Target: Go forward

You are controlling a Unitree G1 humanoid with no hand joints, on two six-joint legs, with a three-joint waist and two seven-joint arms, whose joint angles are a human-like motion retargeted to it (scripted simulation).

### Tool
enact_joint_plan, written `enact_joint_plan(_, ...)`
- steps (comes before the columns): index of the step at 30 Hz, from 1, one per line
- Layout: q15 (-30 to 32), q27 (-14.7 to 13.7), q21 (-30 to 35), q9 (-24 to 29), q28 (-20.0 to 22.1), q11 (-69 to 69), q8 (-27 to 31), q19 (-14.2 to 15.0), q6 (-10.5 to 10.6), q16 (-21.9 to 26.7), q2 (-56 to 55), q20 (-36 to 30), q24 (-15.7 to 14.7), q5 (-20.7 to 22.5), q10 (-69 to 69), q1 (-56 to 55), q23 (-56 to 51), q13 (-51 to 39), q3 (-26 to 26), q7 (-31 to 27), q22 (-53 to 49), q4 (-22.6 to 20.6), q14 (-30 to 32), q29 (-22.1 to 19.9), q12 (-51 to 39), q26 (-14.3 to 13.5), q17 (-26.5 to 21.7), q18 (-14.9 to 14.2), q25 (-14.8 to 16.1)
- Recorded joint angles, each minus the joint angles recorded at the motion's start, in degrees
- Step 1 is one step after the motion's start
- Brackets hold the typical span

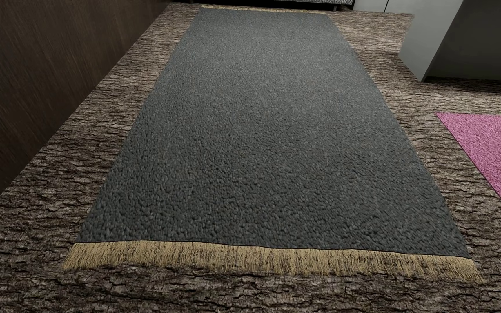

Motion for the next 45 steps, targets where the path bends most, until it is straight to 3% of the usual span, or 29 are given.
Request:
enact_joint_plan(2, -9.28, 0.00, 0.44, 1.48, 0.00, 4.17, 0.00, 0.00, 1.13, 0.73, -8.34, -0.10, 0.00, 0.70, -4.22, 9.00, 1.70, 1.28, -5.52, 0.00, -1.98, -0.55, -1.43, 0.00, -3.04, 0.00, 1.34, 0.00, 0.00)
enact_joint_plan(3, -10.59, 0.00, 1.18, 1.73, 0.00, 0.64, 0.00, 0.00, 1.64, 1.26, -12.39, 0.66, 0.00, 1.06, -6.64, 13.09, 2.17, 2.34, -8.58, 0.00, -2.63, -0.30, -2.07, 0.00, -4.87, 0.00, 1.95, 0.00, 0.00)
enact_joint_plan(6, 1.65, 0.00, 2.98, 2.77, 0.00, -23.20, 0.00, 0.00, 2.68, 2.92, -19.65, 5.07, 0.00, 1.28, -10.92, 22.70, -1.14, 6.82, -16.11, 0.00, -9.13, 0.77, -6.15, 0.00, -8.83, 0.00, 1.54, 0.00, 0.00)
enact_joint_plan(7, 0.99, 0.00, 4.13, 2.58, 0.00, -33.15, 0.00, 0.00, 2.33, 3.77, -20.57, 6.08, 0.00, 1.19, -11.53, 24.87, -1.74, 8.08, -17.74, 0.00, -11.61, 1.00, -7.74, 0.00, -10.03, 0.00, 1.72, 0.00, 0.00)
enact_joint_plan(8, -10.44, 0.00, 3.71, 2.18, 0.00, -42.17, 0.00, 0.00, 1.98, 4.37, -19.93, 7.53, 0.00, 1.71, -12.02, 27.30, -1.85, 8.99, -18.60, 0.00, -13.32, 1.07, -9.34, 0.00, -11.19, 0.00, 2.27, 0.00, 0.00)
enact_joint_plan(9, -26.32, 0.00, 4.80, 1.89, 0.00, -45.05, 0.00, 0.00, 1.73, 4.77, -18.69, 8.33, 0.00, 1.78, -12.37, 30.06, -0.95, 9.82, -19.64, 0.00, -14.32, 1.57, -10.50, 0.00, -12.18, 0.00, 2.70, 0.00, 0.00)
enact_joint_plan(10, -30.88, 0.00, 4.94, 1.62, 0.00, -44.79, 0.00, 0.00, 1.75, 4.84, -18.87, 9.62, 0.00, 1.88, -11.47, 31.52, -0.38, 10.21, -20.91, 0.00, -15.10, 2.26, -10.25, 0.00, -12.58, 0.00, 3.07, 0.00, 0.00)
enact_joint_plan(12, -15.36, 0.00, 6.78, 0.88, 0.00, -43.28, 0.00, 0.00, 2.56, 4.48, -21.23, 11.07, 0.00, 4.94, -7.23, 33.25, 2.25, 10.91, -20.63, 0.00, -14.37, 4.00, -3.68, 0.00, -12.50, 0.00, 3.48, 0.00, 0.00)
enact_joint_plan(13, -9.06, 0.00, 6.91, 0.11, 0.00, -41.25, 0.00, 0.00, 3.07, 3.74, -21.47, 11.24, 0.00, 6.44, -3.69, 33.67, 4.61, 10.99, -20.10, 0.00, -12.51, 4.66, 4.75, 0.00, -11.11, 0.00, 3.76, 0.00, 0.00)
enact_joint_plan(14, -6.42, 0.00, 6.57, -1.13, 0.00, -38.18, 0.00, 0.00, 3.69, 2.73, -21.10, 12.08, 0.00, 7.88, 3.65, 30.61, 6.40, 11.27, -19.54, 0.00, -9.67, 6.37, 16.03, 0.00, -9.16, 0.00, 3.83, 0.00, 0.00)
enact_joint_plan(15, -8.15, 0.00, 5.87, -1.22, 0.00, -36.62, 0.00, 0.00, 3.52, 2.33, -18.81, 11.11, 0.00, 8.90, 12.00, 26.16, 7.65, 10.79, -18.93, 0.00, -7.35, 7.50, 24.18, 0.00, -8.35, 0.00, 4.14, 0.00, 0.00)
enact_joint_plan(16, -10.65, 0.00, 4.60, -0.87, 0.00, -35.80, 0.00, 0.00, 3.51, 1.97, -16.07, 9.90, 0.00, 10.10, 21.81, 20.27, 6.46, 10.72, -18.41, 0.00, -4.85, 8.45, 23.57, 0.00, -7.75, 0.00, 3.91, 0.00, 0.00)
enact_joint_plan(18, -17.08, 0.00, 3.78, 0.05, 0.00, -36.60, 0.00, 0.00, 2.33, 1.39, -7.81, 6.59, 0.00, 10.66, 35.65, 10.16, 6.26, 9.08, -14.17, 0.00, 0.31, 8.49, 3.97, 0.00, -7.40, 0.00, 3.55, 0.00, 0.00)
enact_joint_plan(19, -20.72, 0.00, 3.15, 0.36, 0.00, -38.83, 0.00, 0.00, 1.83, 0.91, -2.63, 6.69, 0.00, 10.29, 37.23, 6.14, 5.88, 7.26, -11.00, 0.00, 1.55, 8.15, 1.04, 0.00, -7.08, 0.00, 2.93, 0.00, 0.00)
enact_joint_plan(22, -29.36, 0.00, 1.33, 1.34, 0.00, -43.30, 0.00, 0.00, 0.37, 0.32, 9.30, 5.70, 0.00, 7.21, 23.38, -3.71, 2.80, 2.12, -2.35, 0.00, -0.44, 7.79, 0.10, 0.00, -3.40, 0.00, 0.60, 0.00, 0.00)
enact_joint_plan(25, -37.15, 0.00, -2.06, 0.48, 0.00, -45.21, 0.00, 0.00, 0.09, -0.01, 17.24, 5.60, 0.00, 5.54, -5.84, -6.30, -0.13, -3.44, 2.52, 0.00, -2.71, 7.50, 8.46, 0.00, -0.14, 0.00, -0.81, 0.00, 0.00)
enact_joint_plan(26, -38.38, 0.00, -2.88, -0.15, 0.00, -45.08, 0.00, 0.00, -0.07, -0.15, 18.91, 5.10, 0.00, 4.65, -32.43, -5.73, -1.33, -4.95, 3.43, 0.00, -1.23, 7.11, 24.94, 0.00, 0.57, 0.00, -0.78, 0.00, 0.00)
enact_joint_plan(28, -34.02, 0.00, -5.09, 0.10, 0.00, -44.10, 0.00, 0.00, -0.51, -0.70, 22.01, 5.34, 0.00, 2.65, -10.81, -8.89, -3.48, -6.75, 5.05, 0.00, 0.28, 5.98, 8.92, 0.00, 1.59, 0.00, -0.42, 0.00, 0.00)
enact_joint_plan(30, -17.85, 0.00, -6.29, -0.97, 0.00, -33.88, 0.00, 0.00, -1.13, -1.30, 20.38, 3.67, 0.00, 1.22, -3.12, -9.68, -3.21, -5.11, 6.07, 0.00, 2.98, 4.23, 11.99, 0.00, 2.75, 0.00, 1.39, 0.00, 0.00)
enact_joint_plan(31, -9.00, 0.00, -5.96, -1.07, 0.00, -26.08, 0.00, 0.00, -1.68, -1.58, 17.28, 4.67, 0.00, 0.20, -1.00, -7.46, -2.95, -3.27, 5.01, 0.00, 3.46, 1.81, 8.26, 0.00, 3.30, 0.00, 2.14, 0.00, 0.00)
enact_joint_plan(32, -5.79, 0.00, -5.01, -0.94, 0.00, -14.90, 0.00, 0.00, -1.67, -1.56, 11.30, 4.24, 0.00, 0.37, -0.70, -4.79, -2.70, -2.79, 3.95, 0.00, 2.91, 0.47, 5.00, 0.00, 2.95, 0.00, 2.58, 0.00, 0.00)
enact_joint_plan(35, -8.89, 0.00, -1.71, 0.01, 0.00, 4.11, 0.00, 0.00, -0.06, -0.95, -4.66, 3.29, 0.00, 1.27, -5.00, 7.93, 0.10, 0.34, -3.18, 0.00, 0.22, -1.55, 0.75, 0.00, -0.36, 0.00, 3.05, 0.00, 0.00)
enact_joint_plan(37, -7.31, 0.00, -0.59, 1.00, 0.00, -1.76, 0.00, 0.00, 1.96, -0.03, -12.22, 3.52, 0.00, 2.03, -9.17, 16.99, 2.89, 2.54, -9.65, 0.00, -3.32, -0.70, -0.67, 0.00, -3.21, 0.00, 2.57, 0.00, 0.00)
enact_joint_plan(40, 2.35, 0.00, -0.12, 2.23, 0.00, -27.50, 0.00, 0.00, 2.51, 3.08, -18.25, 5.37, 0.00, 1.64, -12.19, 26.81, 5.89, 6.38, -16.36, 0.00, -10.49, 0.40, -5.31, 0.00, -8.04, 0.00, 2.23, 0.00, 0.00)
enact_joint_plan(41, -0.58, 0.00, 1.36, 1.95, 0.00, -36.96, 0.00, 0.00, 2.44, 3.99, -18.97, 6.48, 0.00, 1.67, -11.82, 27.93, 7.54, 6.86, -18.15, 0.00, -11.74, 0.53, -7.58, 0.00, -9.96, 0.00, 2.40, 0.00, 0.00)
enact_joint_plan(42, -16.72, 0.00, 2.01, 1.64, 0.00, -43.34, 0.00, 0.00, 2.19, 4.43, -18.45, 8.41, 0.00, 1.89, -12.08, 30.35, 8.95, 8.04, -19.08, 0.00, -12.81, 0.40, -9.68, 0.00, -11.17, 0.00, 2.71, 0.00, 0.00)
enact_joint_plan(43, -26.31, 0.00, 4.85, 1.12, 0.00, -52.62, 0.00, 0.00, 2.57, 4.61, -18.26, 9.02, 0.00, 1.76, -11.42, 31.33, 11.09, 8.32, -20.90, 0.00, -12.55, 1.21, -10.06, 0.00, -12.84, 0.00, 2.73, 0.00, 0.00)
enact_joint_plan(44, -29.20, 0.00, 5.10, 1.25, 0.00, -44.53, 0.00, 0.00, 2.71, 4.60, -18.71, 10.15, 0.00, 2.15, -10.23, 33.30, 12.40, 9.50, -21.56, 0.00, -12.70, 2.06, -8.61, 0.00, -13.50, 0.00, 3.02, 0.00, 0.00)
enact_joint_plan(45, -24.46, 0.00, 5.47, 1.13, 0.00, -44.71, 0.00, 0.00, 3.23, 4.42, -20.62, 10.95, 0.00, 3.49, -7.96, 34.13, 13.08, 10.33, -21.69, 0.00, -12.39, 3.02, -5.47, 0.00, -13.74, 0.00, 3.48, 0.00, 0.00)
